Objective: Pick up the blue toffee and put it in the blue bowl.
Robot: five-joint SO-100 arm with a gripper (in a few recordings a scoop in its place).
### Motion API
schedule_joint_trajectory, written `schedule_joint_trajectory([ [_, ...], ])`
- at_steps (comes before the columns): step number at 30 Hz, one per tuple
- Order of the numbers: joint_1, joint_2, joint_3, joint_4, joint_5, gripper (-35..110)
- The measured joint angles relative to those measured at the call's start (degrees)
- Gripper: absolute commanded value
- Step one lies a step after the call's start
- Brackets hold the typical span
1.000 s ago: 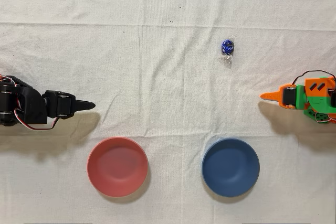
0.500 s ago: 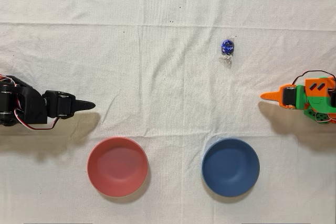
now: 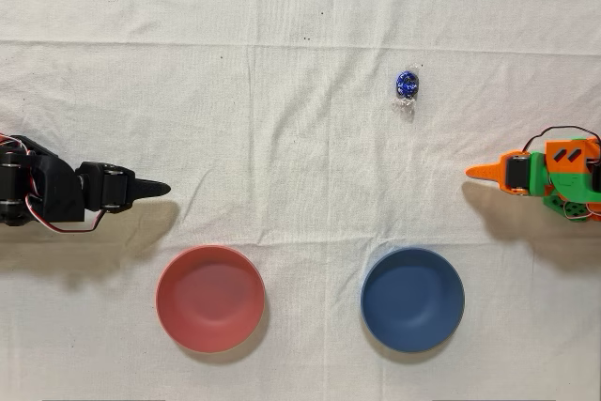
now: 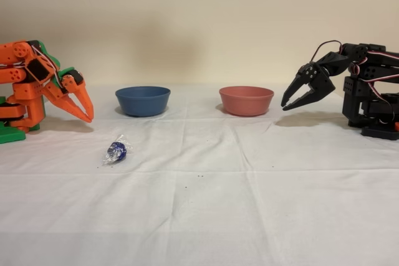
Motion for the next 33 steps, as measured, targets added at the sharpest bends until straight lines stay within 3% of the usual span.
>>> schedule_joint_trajectory([
  [22, -2.2, -1.76, 0.0, -1.05, -5.01, 0],
  [33, 4.39, -26.81, -20.21, -2.99, -6.06, 0],
])
